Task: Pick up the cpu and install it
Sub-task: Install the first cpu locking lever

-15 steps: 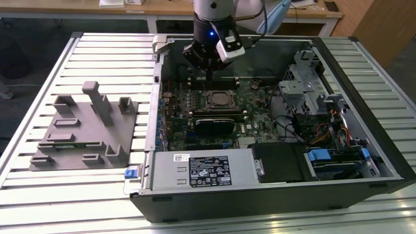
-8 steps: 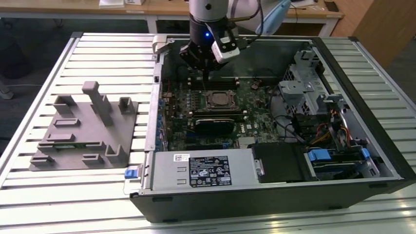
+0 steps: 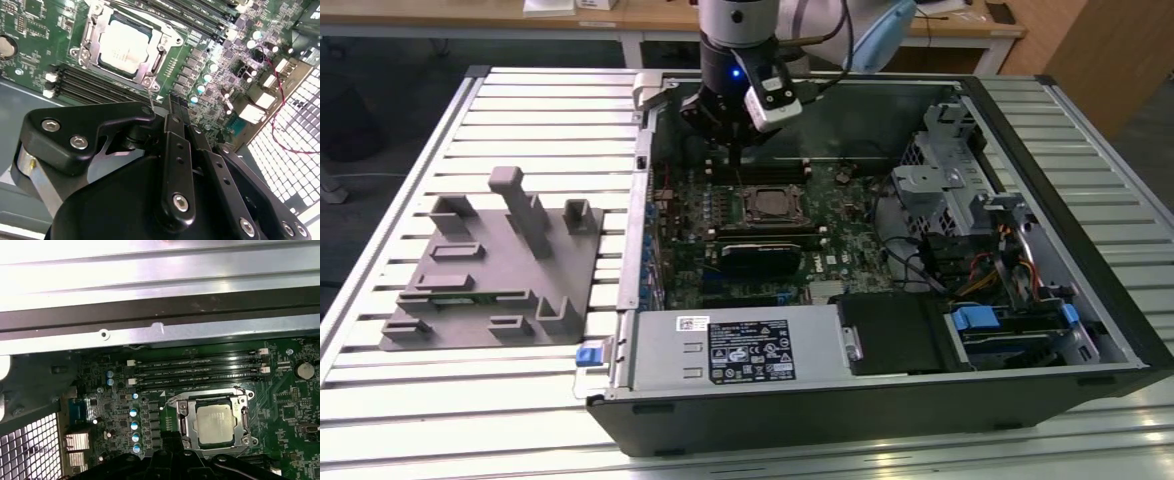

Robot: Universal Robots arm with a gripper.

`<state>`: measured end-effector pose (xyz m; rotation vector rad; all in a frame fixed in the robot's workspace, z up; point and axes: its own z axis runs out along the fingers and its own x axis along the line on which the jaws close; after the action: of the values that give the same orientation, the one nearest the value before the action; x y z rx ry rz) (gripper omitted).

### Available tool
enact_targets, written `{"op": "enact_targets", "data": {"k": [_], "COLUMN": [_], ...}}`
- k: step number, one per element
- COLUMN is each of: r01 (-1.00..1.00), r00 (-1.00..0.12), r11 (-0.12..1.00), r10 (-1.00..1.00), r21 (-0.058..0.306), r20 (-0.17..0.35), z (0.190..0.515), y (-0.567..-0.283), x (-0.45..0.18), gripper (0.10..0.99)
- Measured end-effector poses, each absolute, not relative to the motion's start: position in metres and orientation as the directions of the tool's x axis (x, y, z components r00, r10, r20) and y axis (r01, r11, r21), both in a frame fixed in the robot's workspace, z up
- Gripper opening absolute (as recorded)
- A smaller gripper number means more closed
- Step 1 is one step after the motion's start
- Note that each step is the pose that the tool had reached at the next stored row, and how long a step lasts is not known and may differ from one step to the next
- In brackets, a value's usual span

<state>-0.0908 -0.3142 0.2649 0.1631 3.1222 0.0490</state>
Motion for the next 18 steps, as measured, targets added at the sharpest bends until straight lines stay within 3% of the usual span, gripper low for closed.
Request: {"op": "enact_targets", "data": {"k": [18], "r01": [0.104], "r00": [-0.994], "r11": [0.994], "r10": [0.105], "r21": [0.032], "r20": [-0.013], "z": [0.255], "y": [-0.296], "x": [-0.104], "gripper": [0.106]}}
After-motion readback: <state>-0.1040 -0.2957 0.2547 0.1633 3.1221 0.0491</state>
